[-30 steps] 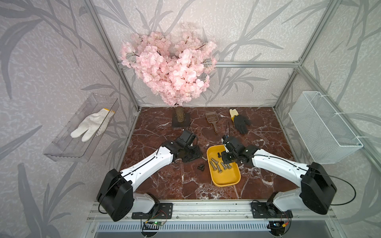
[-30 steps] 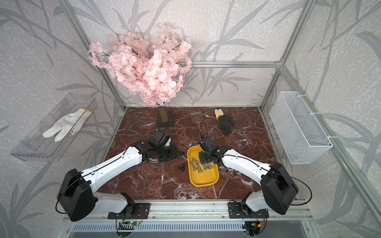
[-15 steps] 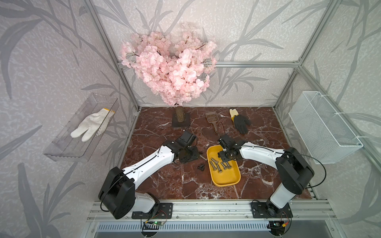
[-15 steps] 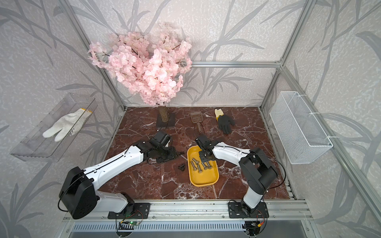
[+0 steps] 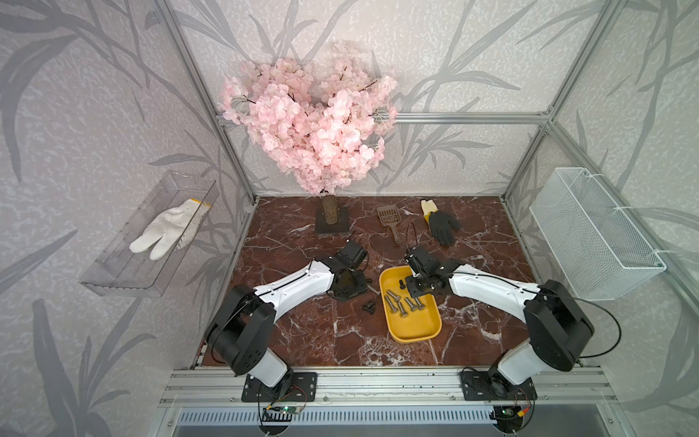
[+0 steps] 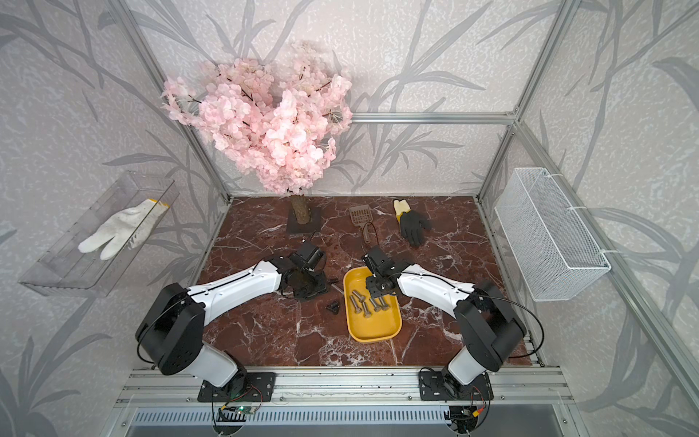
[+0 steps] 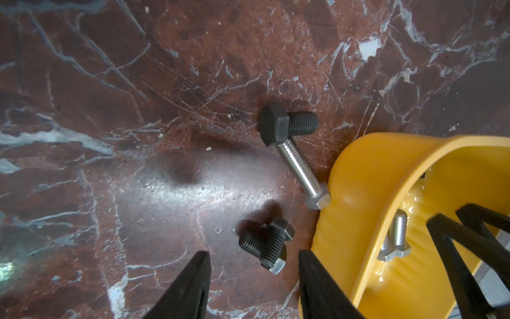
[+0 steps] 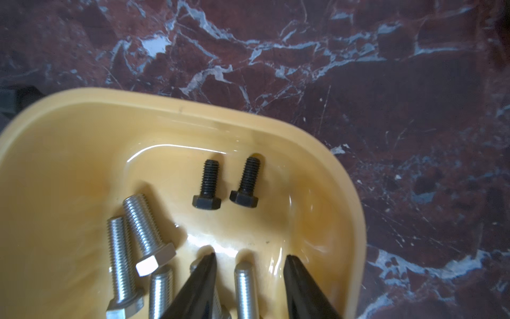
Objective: Take the screw protection sleeves out of the storage box
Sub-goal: Place the bolt in the storage box, then pick up the bolt at the center of the board.
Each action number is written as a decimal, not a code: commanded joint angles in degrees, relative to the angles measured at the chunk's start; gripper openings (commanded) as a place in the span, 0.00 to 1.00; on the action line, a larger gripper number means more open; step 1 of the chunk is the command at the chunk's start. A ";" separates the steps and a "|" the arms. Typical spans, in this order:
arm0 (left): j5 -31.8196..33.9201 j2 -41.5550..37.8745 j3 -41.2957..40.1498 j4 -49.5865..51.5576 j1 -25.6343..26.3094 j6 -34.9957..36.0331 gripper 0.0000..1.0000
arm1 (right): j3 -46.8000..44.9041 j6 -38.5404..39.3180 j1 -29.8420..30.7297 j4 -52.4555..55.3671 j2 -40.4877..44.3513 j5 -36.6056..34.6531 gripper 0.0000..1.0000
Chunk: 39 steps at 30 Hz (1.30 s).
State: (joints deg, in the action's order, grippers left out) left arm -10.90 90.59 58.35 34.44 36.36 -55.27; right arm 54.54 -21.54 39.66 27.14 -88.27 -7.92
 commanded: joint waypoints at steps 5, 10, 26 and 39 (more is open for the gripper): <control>-0.41 4.63 2.58 -5.32 0.15 -7.72 0.52 | -2.04 -1.12 0.07 1.47 6.97 2.89 0.45; -2.10 9.13 4.06 -8.03 0.07 -10.33 0.45 | -3.85 -1.54 0.07 1.18 9.14 3.02 0.45; -0.64 17.70 9.92 -2.61 -0.49 -7.97 0.44 | -5.54 -1.35 0.00 0.32 11.54 3.45 0.46; -6.10 22.35 12.49 6.96 -1.04 2.47 0.18 | -5.41 -0.81 0.07 1.02 12.29 3.53 0.46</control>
State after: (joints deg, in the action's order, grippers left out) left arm -15.77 109.56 70.48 33.50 35.27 -57.93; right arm 49.32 -22.68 39.66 27.31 -77.43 -4.21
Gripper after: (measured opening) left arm 0.186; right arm 0.459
